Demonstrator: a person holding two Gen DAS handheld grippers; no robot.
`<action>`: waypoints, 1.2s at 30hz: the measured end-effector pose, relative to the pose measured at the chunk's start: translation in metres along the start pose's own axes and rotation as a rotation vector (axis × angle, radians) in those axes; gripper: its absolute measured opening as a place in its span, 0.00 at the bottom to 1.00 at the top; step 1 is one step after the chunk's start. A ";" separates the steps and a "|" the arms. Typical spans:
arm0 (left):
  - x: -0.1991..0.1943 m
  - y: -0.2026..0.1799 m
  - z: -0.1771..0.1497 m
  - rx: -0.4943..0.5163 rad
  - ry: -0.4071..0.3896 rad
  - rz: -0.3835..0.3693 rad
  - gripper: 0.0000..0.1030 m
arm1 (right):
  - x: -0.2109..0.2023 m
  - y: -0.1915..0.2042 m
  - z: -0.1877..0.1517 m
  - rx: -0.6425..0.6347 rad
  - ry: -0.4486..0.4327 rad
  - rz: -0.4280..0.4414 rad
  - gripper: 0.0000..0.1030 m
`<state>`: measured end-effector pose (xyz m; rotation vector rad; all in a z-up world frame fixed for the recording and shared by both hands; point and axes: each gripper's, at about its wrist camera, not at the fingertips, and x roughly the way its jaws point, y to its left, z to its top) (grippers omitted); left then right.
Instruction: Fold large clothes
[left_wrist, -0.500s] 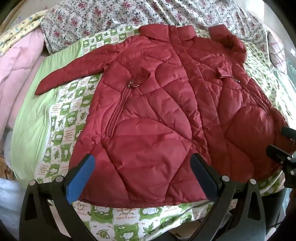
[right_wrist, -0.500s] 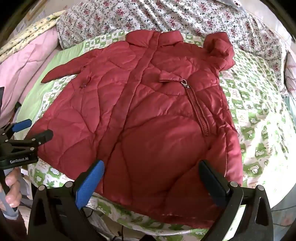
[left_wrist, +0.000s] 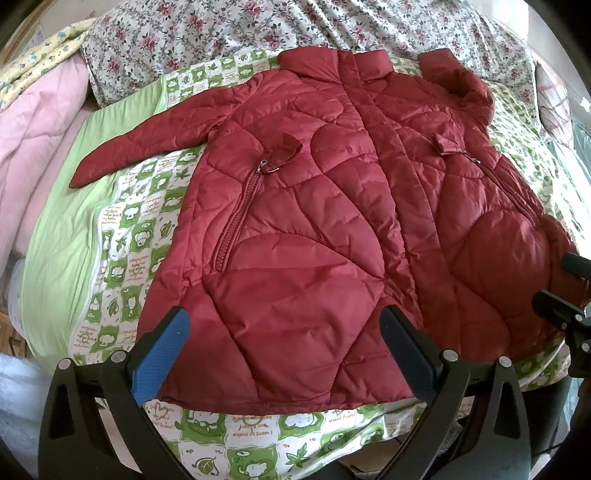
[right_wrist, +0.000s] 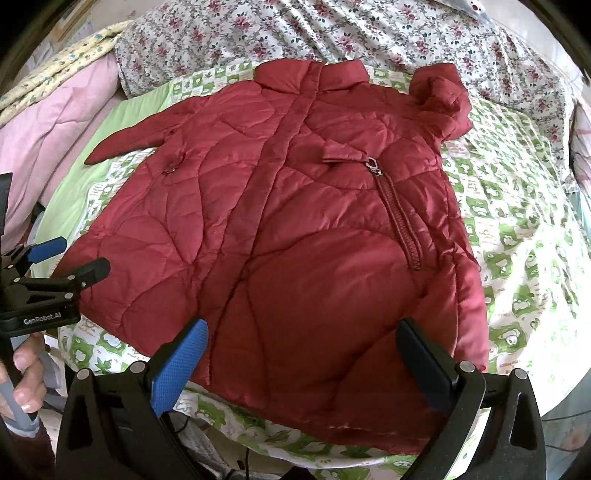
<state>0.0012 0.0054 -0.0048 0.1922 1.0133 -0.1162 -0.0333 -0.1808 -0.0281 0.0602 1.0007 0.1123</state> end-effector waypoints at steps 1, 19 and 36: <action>0.000 -0.001 0.000 0.001 -0.001 0.002 1.00 | -0.002 0.000 0.000 0.000 0.001 0.002 0.99; 0.000 0.000 0.000 -0.004 0.006 -0.002 1.00 | -0.003 -0.002 0.001 -0.008 0.005 0.002 0.99; 0.008 -0.003 0.008 -0.022 0.025 -0.051 1.00 | -0.004 -0.017 0.012 0.011 0.043 0.007 0.99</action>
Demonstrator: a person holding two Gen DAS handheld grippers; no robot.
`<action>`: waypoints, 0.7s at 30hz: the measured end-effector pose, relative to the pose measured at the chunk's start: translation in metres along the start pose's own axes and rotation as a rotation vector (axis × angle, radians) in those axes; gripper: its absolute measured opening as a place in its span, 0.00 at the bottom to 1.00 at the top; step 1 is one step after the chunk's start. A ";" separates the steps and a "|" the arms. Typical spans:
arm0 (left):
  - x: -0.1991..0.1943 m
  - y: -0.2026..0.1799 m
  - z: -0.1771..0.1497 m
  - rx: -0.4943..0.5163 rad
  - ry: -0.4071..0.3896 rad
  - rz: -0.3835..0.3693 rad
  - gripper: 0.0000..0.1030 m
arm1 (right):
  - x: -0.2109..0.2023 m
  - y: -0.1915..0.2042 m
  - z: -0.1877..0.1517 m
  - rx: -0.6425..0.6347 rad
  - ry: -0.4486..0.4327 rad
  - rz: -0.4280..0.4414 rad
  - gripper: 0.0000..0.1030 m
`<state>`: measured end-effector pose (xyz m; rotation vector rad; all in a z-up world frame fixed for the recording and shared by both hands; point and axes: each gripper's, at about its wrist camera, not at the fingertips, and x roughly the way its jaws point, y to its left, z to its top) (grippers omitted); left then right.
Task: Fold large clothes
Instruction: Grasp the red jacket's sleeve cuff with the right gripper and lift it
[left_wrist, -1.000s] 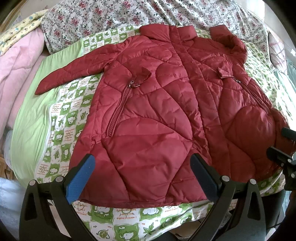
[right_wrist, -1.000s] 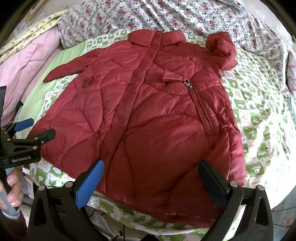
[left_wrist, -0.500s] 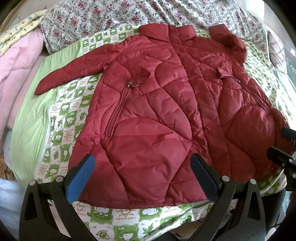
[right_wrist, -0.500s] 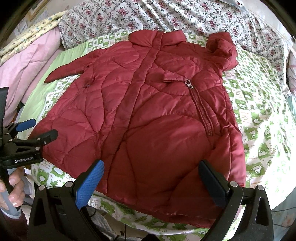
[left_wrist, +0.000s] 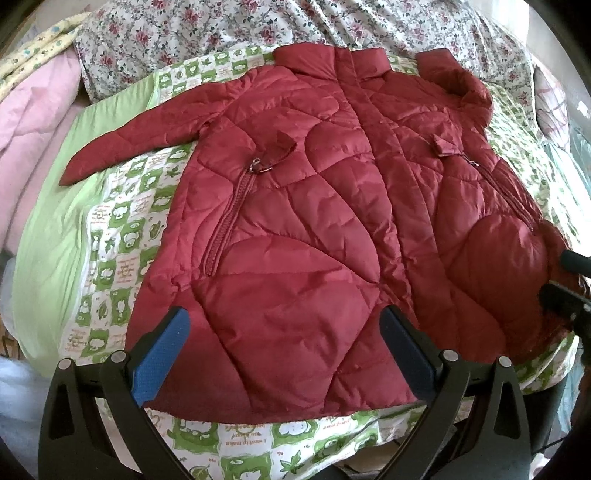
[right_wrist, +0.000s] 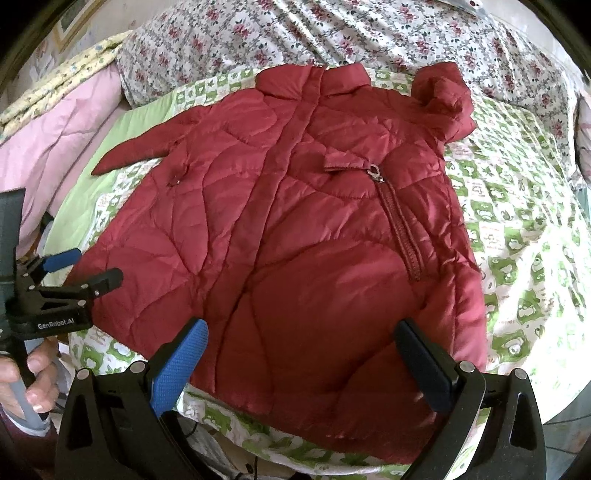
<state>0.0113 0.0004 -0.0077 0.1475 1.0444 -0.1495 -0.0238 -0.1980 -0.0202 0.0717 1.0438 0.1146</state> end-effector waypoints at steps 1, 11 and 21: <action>0.001 0.000 0.002 -0.006 0.007 -0.016 1.00 | 0.000 -0.003 0.002 0.006 -0.002 0.004 0.99; 0.009 0.000 0.017 0.017 -0.010 -0.028 1.00 | 0.004 -0.046 0.032 0.083 -0.026 0.014 0.99; 0.029 0.007 0.048 0.004 0.030 -0.014 1.00 | 0.015 -0.111 0.085 0.198 -0.108 0.102 0.99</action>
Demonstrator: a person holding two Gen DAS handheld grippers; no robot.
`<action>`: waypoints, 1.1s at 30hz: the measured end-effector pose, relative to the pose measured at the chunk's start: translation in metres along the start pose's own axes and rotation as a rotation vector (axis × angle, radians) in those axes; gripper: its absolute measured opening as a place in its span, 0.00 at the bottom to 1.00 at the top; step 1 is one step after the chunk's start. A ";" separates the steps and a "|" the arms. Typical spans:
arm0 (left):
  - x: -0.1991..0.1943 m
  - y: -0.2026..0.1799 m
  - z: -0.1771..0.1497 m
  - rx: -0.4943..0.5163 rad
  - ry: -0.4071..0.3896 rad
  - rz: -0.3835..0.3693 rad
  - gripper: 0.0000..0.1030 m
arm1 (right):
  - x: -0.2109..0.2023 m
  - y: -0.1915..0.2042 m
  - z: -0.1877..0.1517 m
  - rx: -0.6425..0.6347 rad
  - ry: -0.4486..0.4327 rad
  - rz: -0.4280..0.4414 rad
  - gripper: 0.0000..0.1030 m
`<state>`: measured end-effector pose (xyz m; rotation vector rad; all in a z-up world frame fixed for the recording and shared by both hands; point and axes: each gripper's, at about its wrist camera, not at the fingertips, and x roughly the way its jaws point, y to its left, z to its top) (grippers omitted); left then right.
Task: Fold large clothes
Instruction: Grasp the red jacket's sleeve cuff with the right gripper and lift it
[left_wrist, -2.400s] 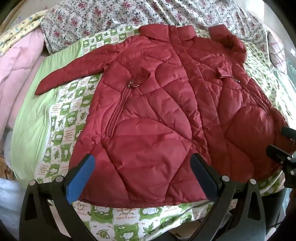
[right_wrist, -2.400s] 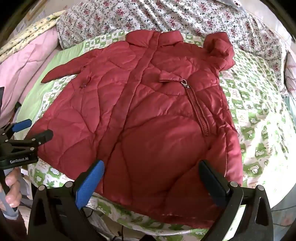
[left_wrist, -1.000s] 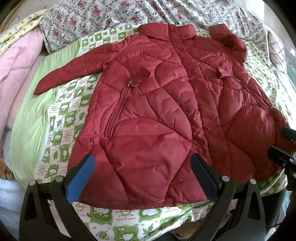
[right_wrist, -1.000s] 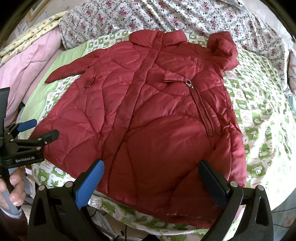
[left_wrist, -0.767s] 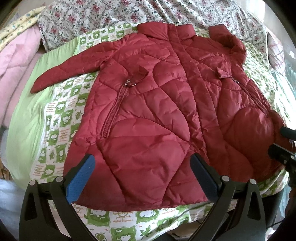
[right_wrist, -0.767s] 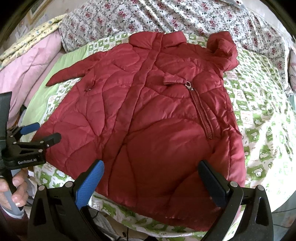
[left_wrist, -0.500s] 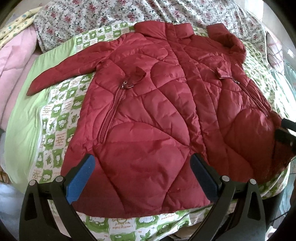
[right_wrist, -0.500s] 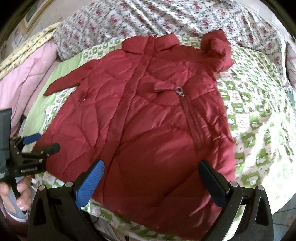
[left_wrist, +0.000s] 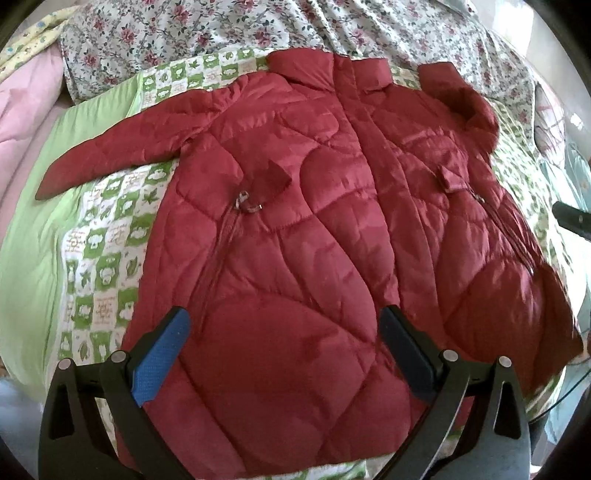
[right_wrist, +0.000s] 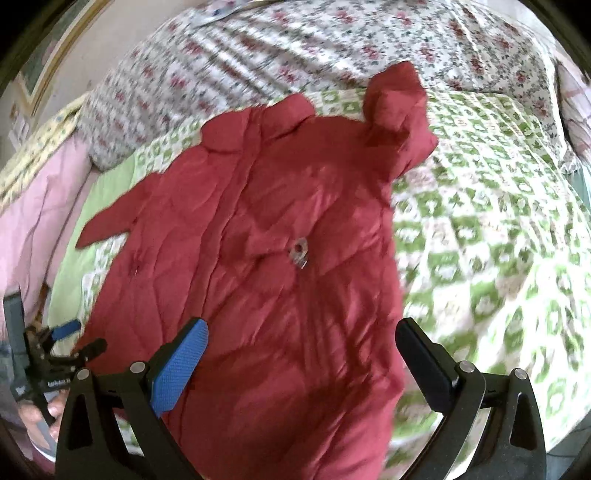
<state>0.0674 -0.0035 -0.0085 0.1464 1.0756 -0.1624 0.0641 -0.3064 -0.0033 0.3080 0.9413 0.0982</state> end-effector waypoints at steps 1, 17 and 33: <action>0.002 0.002 0.004 -0.007 0.000 0.005 1.00 | 0.002 -0.005 0.007 0.011 -0.007 0.005 0.99; 0.044 0.041 0.041 -0.160 0.028 -0.004 1.00 | 0.057 -0.131 0.164 0.202 -0.200 -0.085 0.97; 0.091 0.040 0.079 -0.145 0.084 0.007 1.00 | 0.168 -0.199 0.282 0.296 -0.195 -0.075 0.65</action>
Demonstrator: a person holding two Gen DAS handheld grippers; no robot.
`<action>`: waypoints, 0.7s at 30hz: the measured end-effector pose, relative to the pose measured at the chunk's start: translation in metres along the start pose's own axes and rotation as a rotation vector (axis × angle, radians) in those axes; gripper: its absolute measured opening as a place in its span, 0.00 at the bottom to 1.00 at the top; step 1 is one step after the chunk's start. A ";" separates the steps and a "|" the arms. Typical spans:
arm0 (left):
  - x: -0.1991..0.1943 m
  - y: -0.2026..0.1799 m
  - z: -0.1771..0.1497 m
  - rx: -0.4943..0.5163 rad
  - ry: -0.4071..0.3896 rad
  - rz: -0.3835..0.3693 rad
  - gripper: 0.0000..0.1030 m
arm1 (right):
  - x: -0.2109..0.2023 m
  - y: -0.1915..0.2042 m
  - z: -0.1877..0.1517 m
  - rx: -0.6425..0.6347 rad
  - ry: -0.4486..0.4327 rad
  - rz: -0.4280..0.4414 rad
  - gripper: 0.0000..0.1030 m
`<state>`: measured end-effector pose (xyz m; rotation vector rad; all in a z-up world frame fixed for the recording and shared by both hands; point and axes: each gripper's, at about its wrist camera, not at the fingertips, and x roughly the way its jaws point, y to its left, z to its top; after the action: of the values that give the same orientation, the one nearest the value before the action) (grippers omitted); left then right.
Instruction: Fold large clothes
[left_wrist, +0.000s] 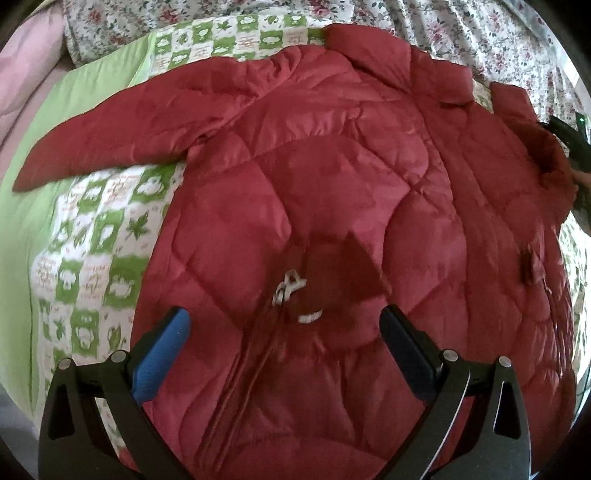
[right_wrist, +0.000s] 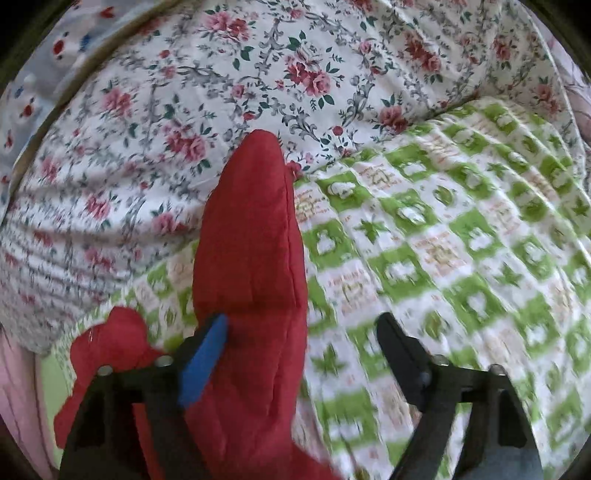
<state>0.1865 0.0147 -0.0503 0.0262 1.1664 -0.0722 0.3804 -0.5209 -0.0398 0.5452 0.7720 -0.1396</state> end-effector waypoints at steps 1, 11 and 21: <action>0.000 0.000 0.003 0.001 -0.005 -0.002 1.00 | 0.004 0.006 0.002 -0.028 0.011 -0.011 0.48; -0.009 -0.005 0.005 0.030 -0.038 -0.038 1.00 | -0.050 0.110 -0.026 -0.358 -0.047 0.006 0.09; -0.025 0.025 -0.003 -0.016 -0.067 -0.023 1.00 | -0.088 0.246 -0.141 -0.690 0.042 0.290 0.09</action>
<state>0.1760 0.0410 -0.0291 -0.0032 1.1003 -0.0833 0.3070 -0.2452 0.0409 -0.0017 0.7192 0.3991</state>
